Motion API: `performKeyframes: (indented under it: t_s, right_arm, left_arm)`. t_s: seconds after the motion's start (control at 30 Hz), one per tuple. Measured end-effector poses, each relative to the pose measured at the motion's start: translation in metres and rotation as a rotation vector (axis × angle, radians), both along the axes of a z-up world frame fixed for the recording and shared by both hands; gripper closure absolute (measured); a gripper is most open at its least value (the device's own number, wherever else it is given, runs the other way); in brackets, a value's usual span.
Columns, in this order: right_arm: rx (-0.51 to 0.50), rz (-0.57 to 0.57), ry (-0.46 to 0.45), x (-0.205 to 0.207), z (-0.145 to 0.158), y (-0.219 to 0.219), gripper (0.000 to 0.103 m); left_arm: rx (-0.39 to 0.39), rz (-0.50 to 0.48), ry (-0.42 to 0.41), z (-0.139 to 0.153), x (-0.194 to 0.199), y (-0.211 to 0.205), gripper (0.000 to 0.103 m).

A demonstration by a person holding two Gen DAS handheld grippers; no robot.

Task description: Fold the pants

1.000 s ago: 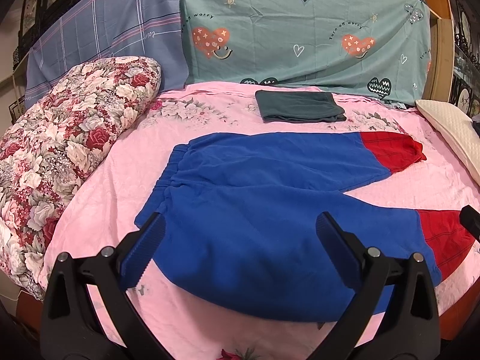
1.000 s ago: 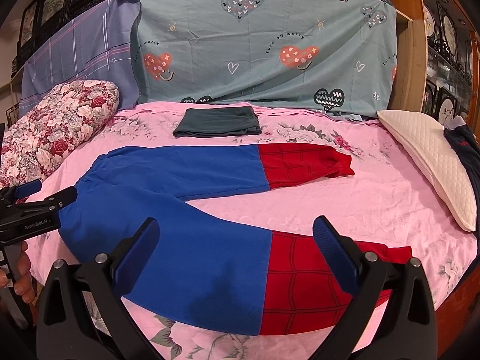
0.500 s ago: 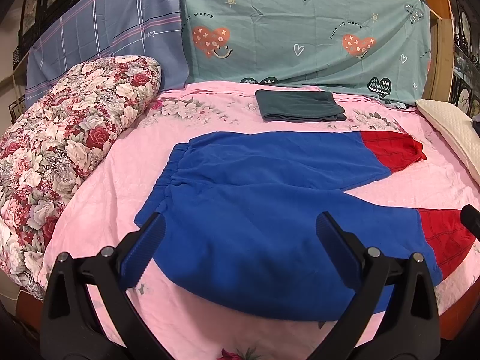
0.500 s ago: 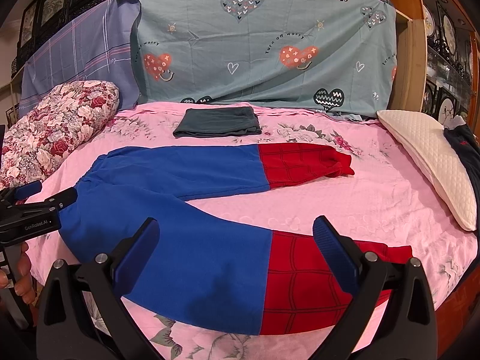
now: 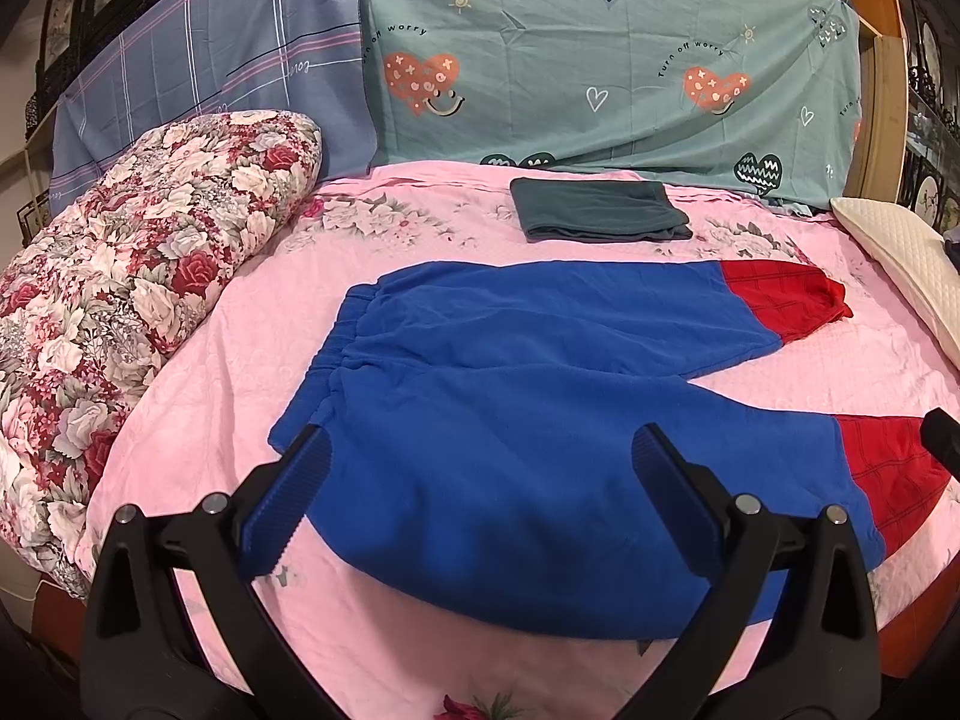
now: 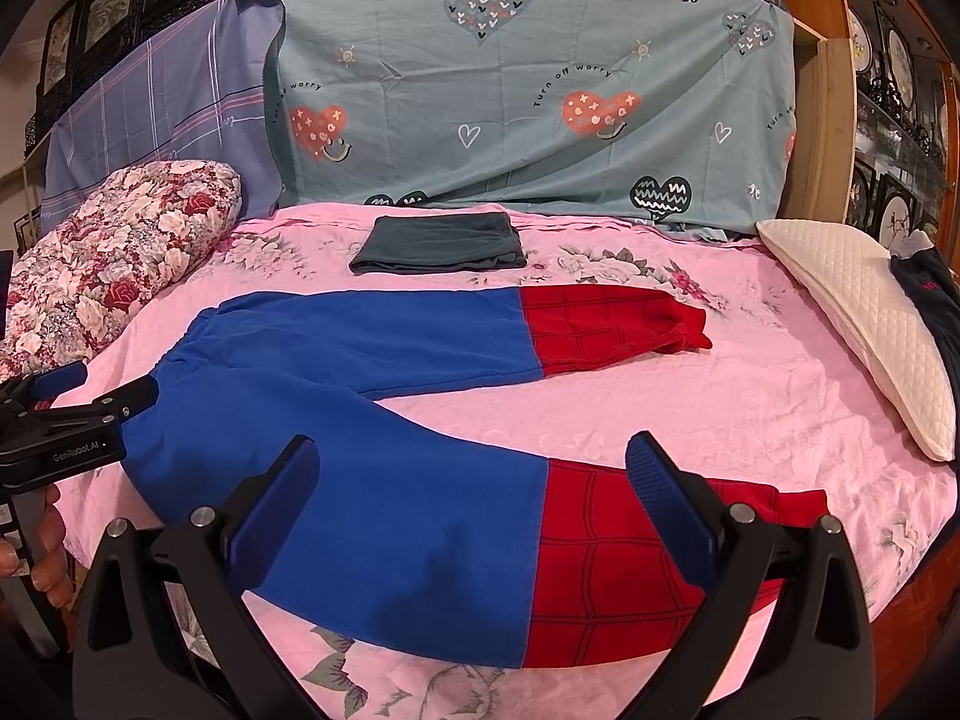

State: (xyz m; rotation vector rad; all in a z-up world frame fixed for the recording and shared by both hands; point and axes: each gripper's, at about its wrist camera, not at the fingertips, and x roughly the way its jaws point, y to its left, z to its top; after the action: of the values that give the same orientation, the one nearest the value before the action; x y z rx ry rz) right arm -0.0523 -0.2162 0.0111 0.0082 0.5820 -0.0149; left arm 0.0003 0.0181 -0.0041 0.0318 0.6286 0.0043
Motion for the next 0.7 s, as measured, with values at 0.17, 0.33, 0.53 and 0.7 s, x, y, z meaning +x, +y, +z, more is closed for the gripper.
performKeyframes:
  t_s: [0.17,0.33,0.53,0.7]
  right_arm:
    - [0.000,0.000,0.000,0.000,0.000,0.000,0.001]
    - [0.000,0.001,0.000,-0.001,-0.001,0.002,0.001]
    - [0.006,0.008,0.005,-0.002,-0.004,0.007,0.001]
    - [-0.022,0.098,0.034,0.013,-0.003,0.011,0.001]
  left_arm:
    - [0.000,0.000,0.002,-0.001,0.000,0.000,0.002]
    - [0.001,0.000,0.002,-0.001,0.000,0.000,0.002]
    - [0.003,-0.002,0.006,-0.003,0.000,-0.001,0.002]
    - [0.057,-0.033,0.029,-0.008,0.014,0.008,0.002]
